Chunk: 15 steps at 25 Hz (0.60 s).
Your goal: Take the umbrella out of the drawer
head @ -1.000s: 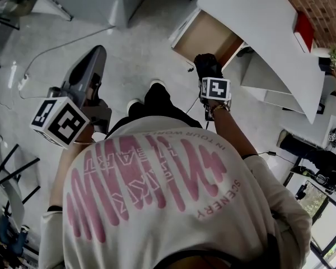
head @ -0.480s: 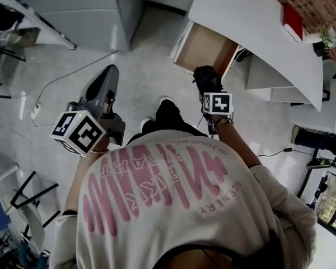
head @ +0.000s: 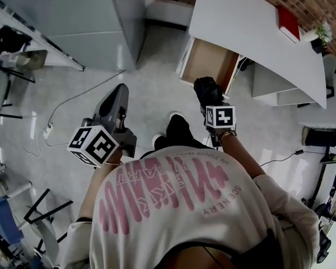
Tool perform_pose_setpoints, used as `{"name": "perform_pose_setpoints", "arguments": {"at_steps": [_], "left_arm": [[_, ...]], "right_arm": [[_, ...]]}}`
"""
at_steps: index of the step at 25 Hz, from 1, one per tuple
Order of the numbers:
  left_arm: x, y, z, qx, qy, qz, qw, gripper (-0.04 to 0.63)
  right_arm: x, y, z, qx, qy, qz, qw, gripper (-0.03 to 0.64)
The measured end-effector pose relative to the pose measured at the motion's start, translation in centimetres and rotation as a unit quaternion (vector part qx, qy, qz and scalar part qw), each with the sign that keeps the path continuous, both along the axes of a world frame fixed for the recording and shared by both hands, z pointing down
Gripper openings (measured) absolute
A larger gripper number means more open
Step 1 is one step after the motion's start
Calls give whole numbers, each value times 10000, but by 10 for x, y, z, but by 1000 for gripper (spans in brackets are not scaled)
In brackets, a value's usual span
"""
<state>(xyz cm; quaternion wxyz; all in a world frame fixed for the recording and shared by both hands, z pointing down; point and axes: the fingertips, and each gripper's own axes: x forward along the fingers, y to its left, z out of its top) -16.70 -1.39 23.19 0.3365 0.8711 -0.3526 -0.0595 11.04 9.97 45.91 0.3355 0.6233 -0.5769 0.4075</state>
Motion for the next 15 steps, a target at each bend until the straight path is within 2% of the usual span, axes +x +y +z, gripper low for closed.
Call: {"name": "perform_pose_setpoints", "arguments": {"at_steps": [15], "left_arm": [[13, -5, 0, 56, -19, 70, 10000, 2]], "right_arm": [[-38, -60, -60, 981, -501, -148, 9938, 268]]}}
